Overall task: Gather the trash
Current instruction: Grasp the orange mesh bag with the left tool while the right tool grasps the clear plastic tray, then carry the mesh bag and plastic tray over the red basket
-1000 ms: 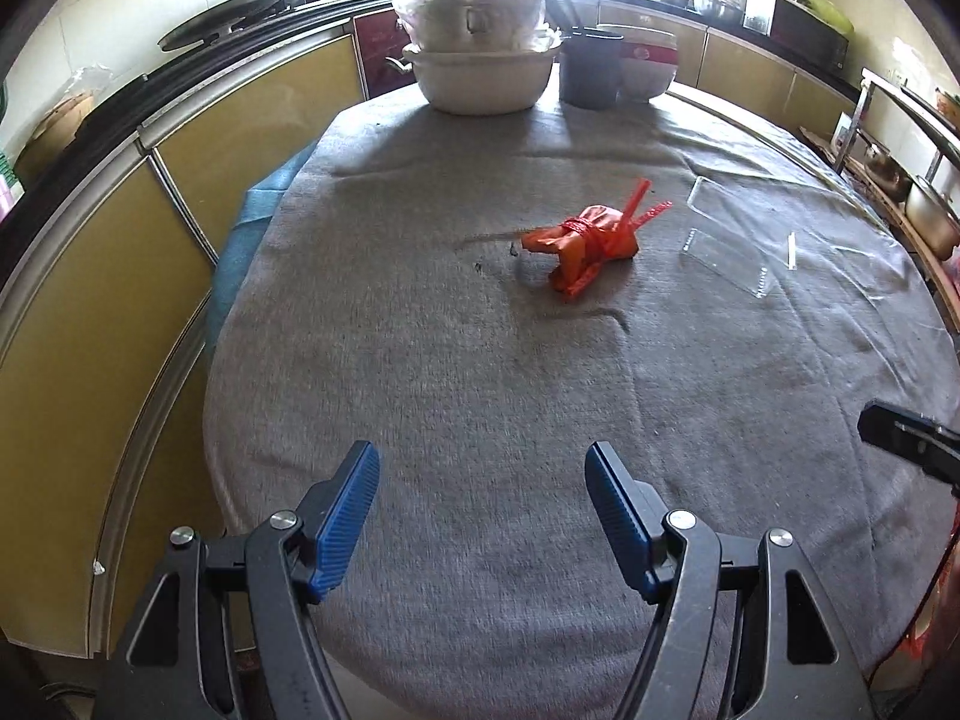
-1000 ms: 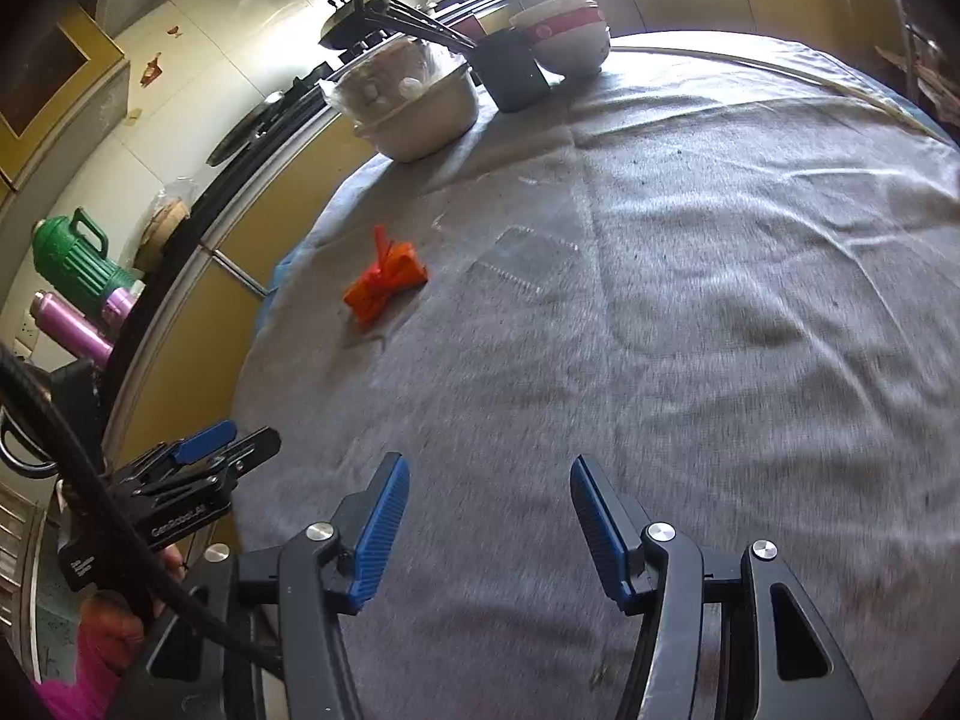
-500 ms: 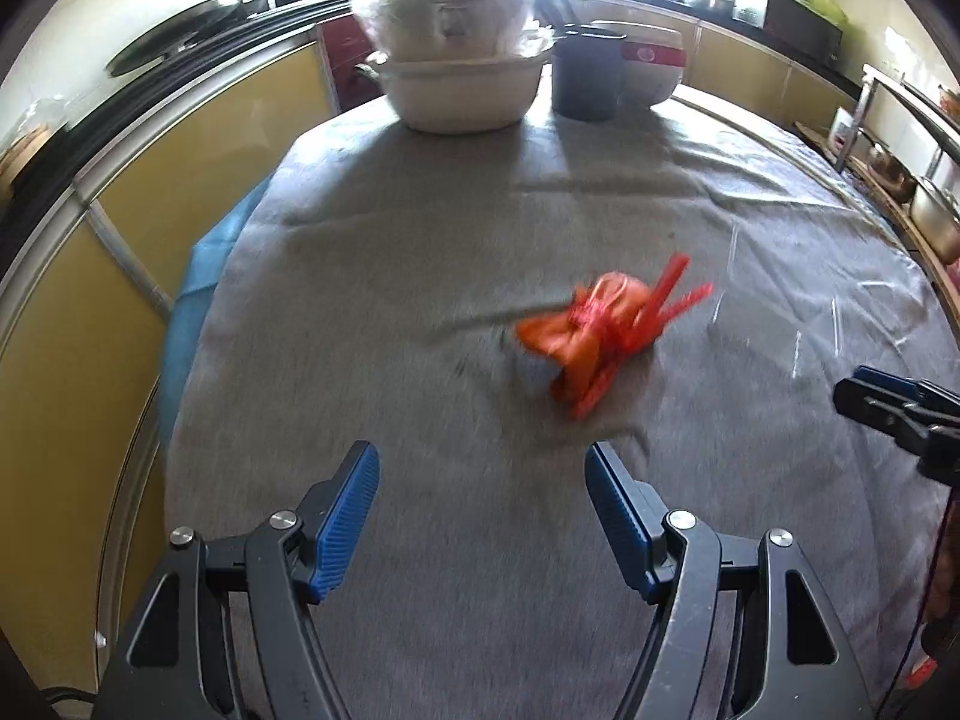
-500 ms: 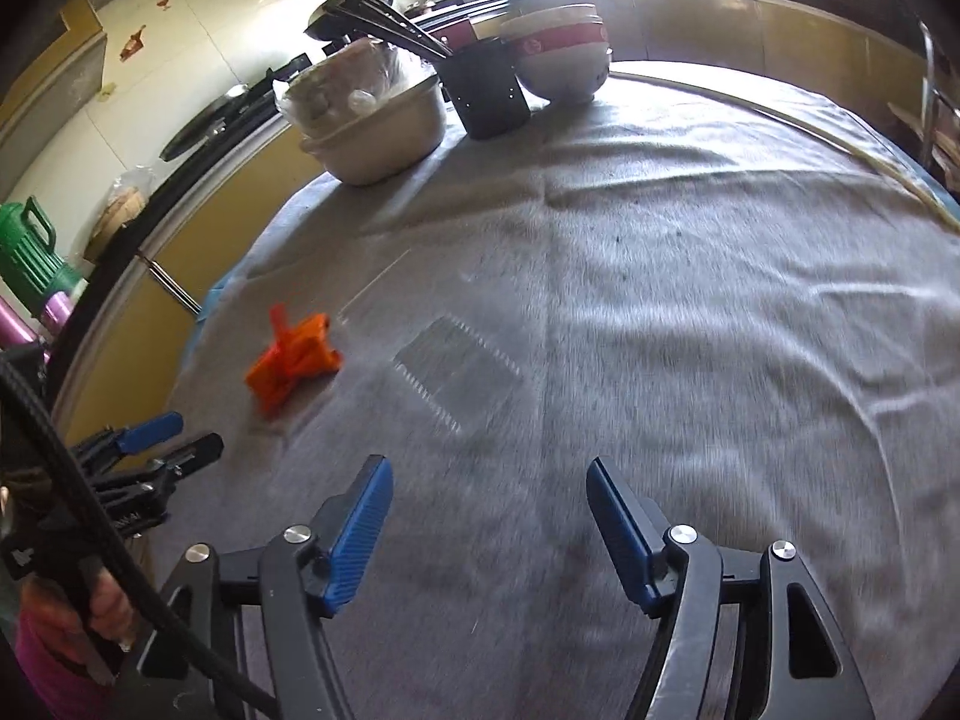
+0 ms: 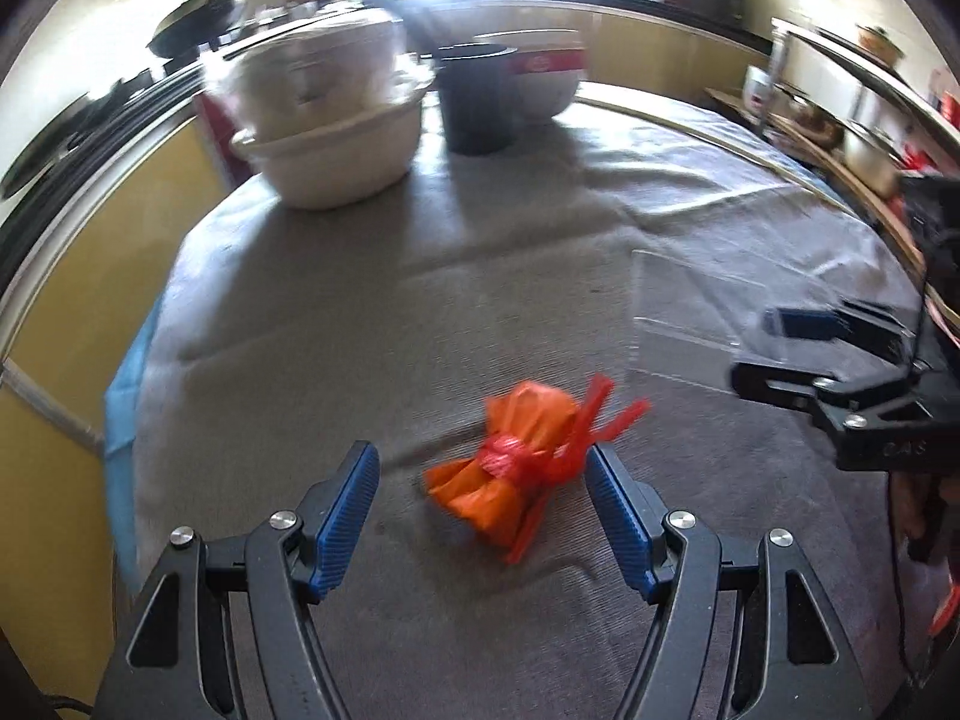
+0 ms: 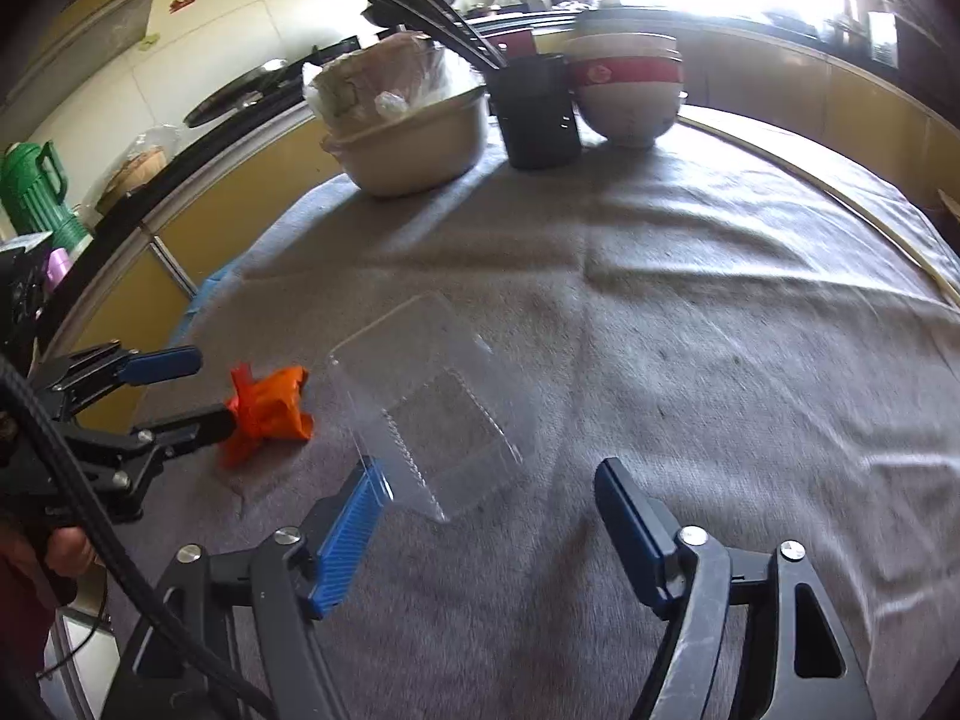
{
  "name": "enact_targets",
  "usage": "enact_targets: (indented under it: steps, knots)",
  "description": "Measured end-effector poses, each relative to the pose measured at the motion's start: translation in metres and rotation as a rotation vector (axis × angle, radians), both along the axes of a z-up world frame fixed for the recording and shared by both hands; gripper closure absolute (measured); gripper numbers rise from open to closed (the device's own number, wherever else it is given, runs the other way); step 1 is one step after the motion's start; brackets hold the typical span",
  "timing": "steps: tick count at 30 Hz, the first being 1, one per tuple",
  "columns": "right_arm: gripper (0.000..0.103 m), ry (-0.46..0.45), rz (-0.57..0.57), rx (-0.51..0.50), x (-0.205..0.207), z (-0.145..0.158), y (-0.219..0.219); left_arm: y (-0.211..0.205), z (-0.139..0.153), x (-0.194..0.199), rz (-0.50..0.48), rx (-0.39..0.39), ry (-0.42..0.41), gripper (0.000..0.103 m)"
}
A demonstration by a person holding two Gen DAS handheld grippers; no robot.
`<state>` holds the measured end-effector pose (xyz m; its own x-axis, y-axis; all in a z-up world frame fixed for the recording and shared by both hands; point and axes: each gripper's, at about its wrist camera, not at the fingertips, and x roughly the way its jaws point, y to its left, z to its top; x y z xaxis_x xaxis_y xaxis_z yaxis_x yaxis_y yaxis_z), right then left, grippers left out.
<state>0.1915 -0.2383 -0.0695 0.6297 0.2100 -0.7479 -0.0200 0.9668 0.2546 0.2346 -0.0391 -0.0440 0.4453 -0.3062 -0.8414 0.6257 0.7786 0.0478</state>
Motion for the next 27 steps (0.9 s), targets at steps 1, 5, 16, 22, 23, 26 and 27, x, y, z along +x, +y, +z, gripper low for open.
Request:
enact_targets:
  steps: [1, 5, 16, 22, 23, 26, 27]
  knots:
    - [0.026, 0.000, 0.018, 0.000, 0.004, 0.000, 0.001, -0.002, -0.001, 0.001, -0.012, -0.001, 0.006, 0.031]
    - [0.026, -0.006, 0.051, 0.004, 0.011, -0.002, 0.004, -0.007, -0.014, 0.004, -0.041, 0.008, 0.048, 0.031]
    - [0.047, -0.071, 0.021, -0.031, 0.002, -0.003, 0.014, 0.000, -0.019, 0.000, 0.030, -0.058, 0.096, 0.060]
    - [0.047, -0.067, -0.003, -0.007, -0.031, -0.003, 0.013, 0.003, -0.015, -0.020, 0.075, -0.066, 0.108, 0.063]
    - [0.047, -0.070, -0.007, -0.007, -0.040, -0.003, 0.013, 0.003, -0.015, -0.028, 0.082, -0.063, 0.104, 0.063]
    - [0.047, -0.080, -0.022, -0.005, -0.064, 0.002, 0.013, 0.005, -0.011, -0.046, 0.088, -0.076, 0.097, 0.064]
    - [0.047, -0.083, -0.025, -0.003, -0.070, 0.003, 0.013, 0.005, -0.009, -0.054, 0.088, -0.083, 0.094, 0.064]
